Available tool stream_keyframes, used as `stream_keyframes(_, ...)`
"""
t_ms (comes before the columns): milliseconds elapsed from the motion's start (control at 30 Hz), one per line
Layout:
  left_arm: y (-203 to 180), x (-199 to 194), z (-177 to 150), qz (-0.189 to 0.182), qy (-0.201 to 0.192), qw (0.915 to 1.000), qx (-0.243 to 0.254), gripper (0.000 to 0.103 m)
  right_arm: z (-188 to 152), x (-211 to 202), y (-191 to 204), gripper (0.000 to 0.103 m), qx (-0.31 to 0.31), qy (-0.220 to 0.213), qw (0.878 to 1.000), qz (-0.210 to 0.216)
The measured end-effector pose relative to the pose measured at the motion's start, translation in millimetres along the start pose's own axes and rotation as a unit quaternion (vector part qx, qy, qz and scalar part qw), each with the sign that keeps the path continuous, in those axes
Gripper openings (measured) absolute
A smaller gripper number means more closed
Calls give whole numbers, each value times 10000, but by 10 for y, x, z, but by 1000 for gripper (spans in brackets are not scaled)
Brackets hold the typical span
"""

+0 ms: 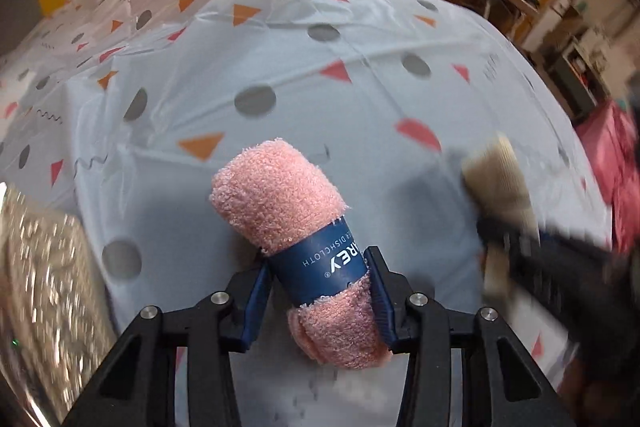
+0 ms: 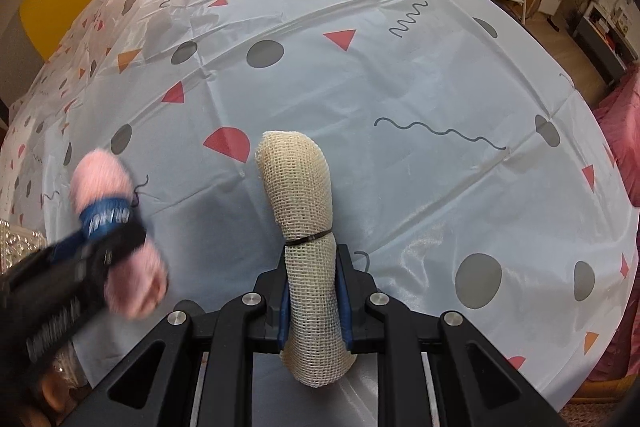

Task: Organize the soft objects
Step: 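Lift the pink towel roll with the left gripper toward the gold tray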

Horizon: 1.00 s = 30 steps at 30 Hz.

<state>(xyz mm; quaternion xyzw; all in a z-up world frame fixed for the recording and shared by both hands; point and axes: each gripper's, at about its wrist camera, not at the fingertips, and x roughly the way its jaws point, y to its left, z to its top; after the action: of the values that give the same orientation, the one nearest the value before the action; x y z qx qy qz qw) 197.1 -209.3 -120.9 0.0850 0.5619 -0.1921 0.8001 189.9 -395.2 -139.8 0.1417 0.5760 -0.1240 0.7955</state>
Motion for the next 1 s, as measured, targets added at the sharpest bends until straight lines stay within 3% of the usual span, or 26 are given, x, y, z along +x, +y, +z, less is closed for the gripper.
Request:
stream_keyframes(200, -148, -158, -764, 43, -160, 9969, 771, 40, -43, 12, 59, 19, -93, -42, 9999, -87)
stream_keyframes(300, -152, -184, -917, 24, -649, 9944, 840, 41, -50, 17, 9, 19, 104, -47, 9999, 41)
stream_keyframes(467, -96, -219, -1060, 65, -984, 9919, 806, 48, -68, -6, 51, 19, -59, -106, 9999, -24)
stream_keyframes(567, -123, -190, -995, 35, -1000, 9928, 664, 50, -65, -56, 122, 18, -171, -197, 9995, 203)
stream_keyframes(767, -105, -258, -1018, -27, -920, 9919, 875, 36, -133, -25, 345, 21, -829, -227, 9963, 83)
stream_keyframes(1000, -126, -604, -1148, -198, -1228, 9865, 1061, 35, -158, -17, 377, 21, -1092, -332, 9934, -88)
